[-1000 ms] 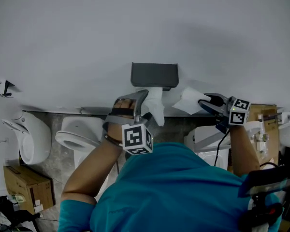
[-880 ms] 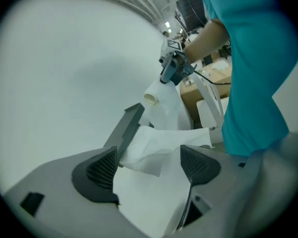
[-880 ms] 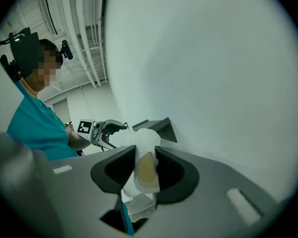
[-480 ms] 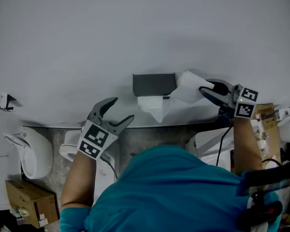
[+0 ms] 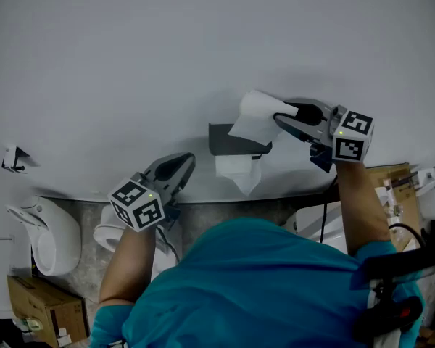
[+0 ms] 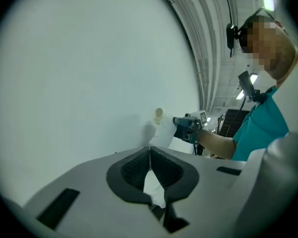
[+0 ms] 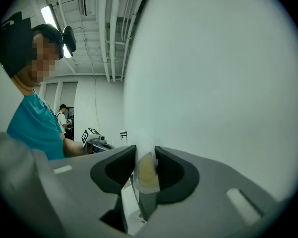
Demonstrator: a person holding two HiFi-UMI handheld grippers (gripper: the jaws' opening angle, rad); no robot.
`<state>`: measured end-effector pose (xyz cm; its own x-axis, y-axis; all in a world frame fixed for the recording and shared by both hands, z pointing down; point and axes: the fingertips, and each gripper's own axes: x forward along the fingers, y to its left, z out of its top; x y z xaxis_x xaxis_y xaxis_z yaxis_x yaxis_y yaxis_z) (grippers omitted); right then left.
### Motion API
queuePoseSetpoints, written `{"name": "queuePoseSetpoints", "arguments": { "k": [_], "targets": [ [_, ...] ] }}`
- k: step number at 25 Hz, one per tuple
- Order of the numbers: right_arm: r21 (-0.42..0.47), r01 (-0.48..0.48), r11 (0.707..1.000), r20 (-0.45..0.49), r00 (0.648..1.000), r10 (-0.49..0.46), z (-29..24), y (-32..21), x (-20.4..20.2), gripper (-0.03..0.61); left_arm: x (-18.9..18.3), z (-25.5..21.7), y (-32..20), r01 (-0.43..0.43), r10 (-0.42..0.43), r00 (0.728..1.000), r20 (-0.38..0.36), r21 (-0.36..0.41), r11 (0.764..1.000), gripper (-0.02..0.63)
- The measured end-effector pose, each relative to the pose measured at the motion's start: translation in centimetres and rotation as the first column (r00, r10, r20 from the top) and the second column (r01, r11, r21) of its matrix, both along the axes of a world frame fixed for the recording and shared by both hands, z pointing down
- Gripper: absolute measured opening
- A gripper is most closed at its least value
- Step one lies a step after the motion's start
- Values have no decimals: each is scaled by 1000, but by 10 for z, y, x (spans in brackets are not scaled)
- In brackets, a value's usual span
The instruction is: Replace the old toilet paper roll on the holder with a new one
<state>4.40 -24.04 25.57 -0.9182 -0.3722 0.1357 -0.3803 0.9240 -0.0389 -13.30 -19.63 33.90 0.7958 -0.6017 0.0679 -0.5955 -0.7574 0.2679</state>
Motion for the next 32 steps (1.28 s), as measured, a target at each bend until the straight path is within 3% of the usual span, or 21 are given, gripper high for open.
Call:
{"name": "queuePoseSetpoints", "arguments": {
  "k": [4,11,26,30,32],
  "targets": [
    [-9,38,999,-37,999,-38,6,-5,-24,121,2,4,3,-27,27,999,-30,-17,999,15],
    [41,68,997,-290,956,-54,29,-13,-39,121,-6,9,-1,-28,27,999,-30,-39,999,15],
    [-47,83,995,-341,935,-94,129,-24,-45,135,-4,27,6,-45,35,996,-81,-115,992,15],
    [-41,71,997,-368,926,-81,137,-28,-45,169,-1,27,8,-53,43,995,-86,-123,991,15],
    [-19,58,998,-419,906,-61,141,-30,-44,218,0,27,8,-56,44,995,-92,-126,990,15]
  ]
}}
